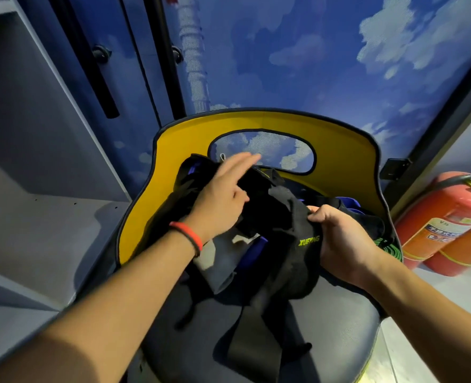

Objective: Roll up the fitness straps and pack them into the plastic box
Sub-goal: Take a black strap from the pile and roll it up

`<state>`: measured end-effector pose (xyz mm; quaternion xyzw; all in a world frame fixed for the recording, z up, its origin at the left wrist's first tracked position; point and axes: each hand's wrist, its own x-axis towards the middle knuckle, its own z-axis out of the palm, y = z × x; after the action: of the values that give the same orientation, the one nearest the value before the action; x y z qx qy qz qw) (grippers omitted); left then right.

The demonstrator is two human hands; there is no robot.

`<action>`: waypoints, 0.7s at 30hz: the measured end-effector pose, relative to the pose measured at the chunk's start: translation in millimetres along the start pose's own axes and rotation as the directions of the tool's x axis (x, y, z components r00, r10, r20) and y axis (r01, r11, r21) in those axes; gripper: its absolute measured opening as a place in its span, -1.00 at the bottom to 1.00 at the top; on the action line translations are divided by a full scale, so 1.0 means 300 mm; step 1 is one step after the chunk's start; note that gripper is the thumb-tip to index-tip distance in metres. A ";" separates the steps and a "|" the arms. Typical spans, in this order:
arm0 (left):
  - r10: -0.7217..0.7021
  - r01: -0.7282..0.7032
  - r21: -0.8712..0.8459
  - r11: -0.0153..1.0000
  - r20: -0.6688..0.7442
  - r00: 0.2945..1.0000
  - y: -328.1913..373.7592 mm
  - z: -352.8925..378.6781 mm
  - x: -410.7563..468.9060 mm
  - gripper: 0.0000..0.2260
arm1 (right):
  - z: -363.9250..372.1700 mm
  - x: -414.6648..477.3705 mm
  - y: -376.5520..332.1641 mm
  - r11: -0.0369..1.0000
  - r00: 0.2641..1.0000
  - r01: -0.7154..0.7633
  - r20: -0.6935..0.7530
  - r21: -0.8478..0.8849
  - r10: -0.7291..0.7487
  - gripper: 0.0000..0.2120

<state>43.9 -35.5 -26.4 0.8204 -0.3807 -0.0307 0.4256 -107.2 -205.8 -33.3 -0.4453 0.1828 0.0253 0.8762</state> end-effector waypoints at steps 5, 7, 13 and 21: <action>0.126 -0.183 0.282 0.942 0.210 0.970 0.000 -0.006 0.118 -0.72 | 0.003 -0.005 -0.008 1.000 1.000 0.019 -0.003 0.001 -0.019 -0.61; 0.097 -0.108 0.368 0.924 0.050 0.994 -0.010 -0.025 0.142 -0.76 | 0.006 -0.009 -0.016 0.998 0.999 0.048 0.006 0.039 -0.049 -0.62; -0.144 0.206 0.357 0.911 -0.191 0.971 -0.091 -0.086 0.131 -0.83 | 0.011 -0.046 -0.062 0.975 0.988 0.155 -0.053 0.161 -0.148 -0.85; -0.264 0.282 0.476 0.833 -0.105 0.959 -0.317 -0.297 -0.020 -0.73 | -0.066 -0.118 -0.118 0.917 0.901 0.362 -0.316 0.168 -0.298 -0.77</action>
<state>129.8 61.6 -40.0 0.9470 -0.2476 0.0199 0.2034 -138.8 -238.8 -4.5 -0.3679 0.2296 -0.2092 0.8764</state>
